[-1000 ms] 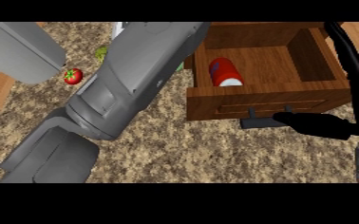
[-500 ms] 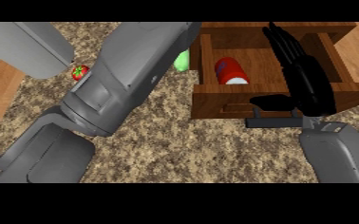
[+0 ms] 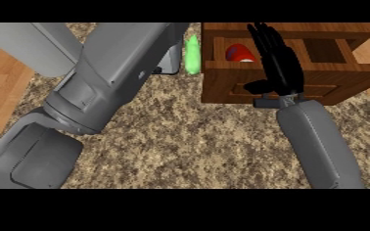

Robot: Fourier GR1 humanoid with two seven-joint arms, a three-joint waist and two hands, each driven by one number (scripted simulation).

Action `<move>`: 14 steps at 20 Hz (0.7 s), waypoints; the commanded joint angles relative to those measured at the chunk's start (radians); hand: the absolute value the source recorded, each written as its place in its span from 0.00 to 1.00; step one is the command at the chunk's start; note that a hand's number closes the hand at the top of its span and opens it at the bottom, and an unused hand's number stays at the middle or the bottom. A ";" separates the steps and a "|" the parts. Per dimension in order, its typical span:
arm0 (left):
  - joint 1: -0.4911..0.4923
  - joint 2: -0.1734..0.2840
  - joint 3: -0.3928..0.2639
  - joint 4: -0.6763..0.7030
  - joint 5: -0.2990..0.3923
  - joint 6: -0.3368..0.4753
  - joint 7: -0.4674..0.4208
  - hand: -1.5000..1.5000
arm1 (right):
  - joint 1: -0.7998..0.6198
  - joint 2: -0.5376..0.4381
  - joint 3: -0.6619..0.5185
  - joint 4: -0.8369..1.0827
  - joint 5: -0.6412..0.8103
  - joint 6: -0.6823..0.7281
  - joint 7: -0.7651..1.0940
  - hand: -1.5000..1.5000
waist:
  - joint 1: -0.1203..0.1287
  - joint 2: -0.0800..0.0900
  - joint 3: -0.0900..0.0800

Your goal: Pick up the can, place it into the drawer and close the drawer

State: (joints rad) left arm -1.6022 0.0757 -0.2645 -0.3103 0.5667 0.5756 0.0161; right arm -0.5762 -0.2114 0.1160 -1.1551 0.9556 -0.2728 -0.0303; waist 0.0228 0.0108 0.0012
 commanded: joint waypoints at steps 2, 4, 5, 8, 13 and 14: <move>0.057 0.052 0.001 -0.049 -0.013 -0.030 0.010 0.00 | -0.133 0.052 -0.031 0.244 0.084 -0.158 0.002 0.00 | 0.025 -0.001 -0.001; 0.036 0.080 -0.002 -0.072 -0.023 -0.028 0.043 0.00 | -0.153 0.045 -0.056 0.318 0.094 -0.223 -0.025 0.00 | 0.022 -0.002 0.000; 0.040 0.063 -0.010 -0.079 -0.028 -0.028 0.045 0.00 | -0.217 0.040 -0.090 0.369 0.088 -0.245 -0.013 0.00 | 0.035 0.001 0.000; 0.072 0.067 -0.016 -0.110 -0.034 -0.020 0.072 0.00 | -0.279 0.071 -0.101 0.488 0.112 -0.322 -0.018 0.00 | 0.049 0.001 0.000; 0.129 0.121 -0.022 -0.190 -0.043 -0.033 0.119 0.00 | -0.388 0.038 -0.143 0.614 0.120 -0.378 -0.039 0.00 | 0.057 -0.003 0.000; 0.128 0.135 -0.019 -0.206 -0.036 -0.060 0.122 0.00 | -0.404 0.032 -0.157 0.653 0.112 -0.387 -0.053 0.00 | 0.075 0.003 0.000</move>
State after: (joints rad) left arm -1.4946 0.1702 -0.2825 -0.4628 0.5312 0.5403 0.1051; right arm -0.9161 -0.1769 -0.0122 -0.6162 1.0595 -0.5976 -0.0633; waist 0.0767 0.0095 0.0004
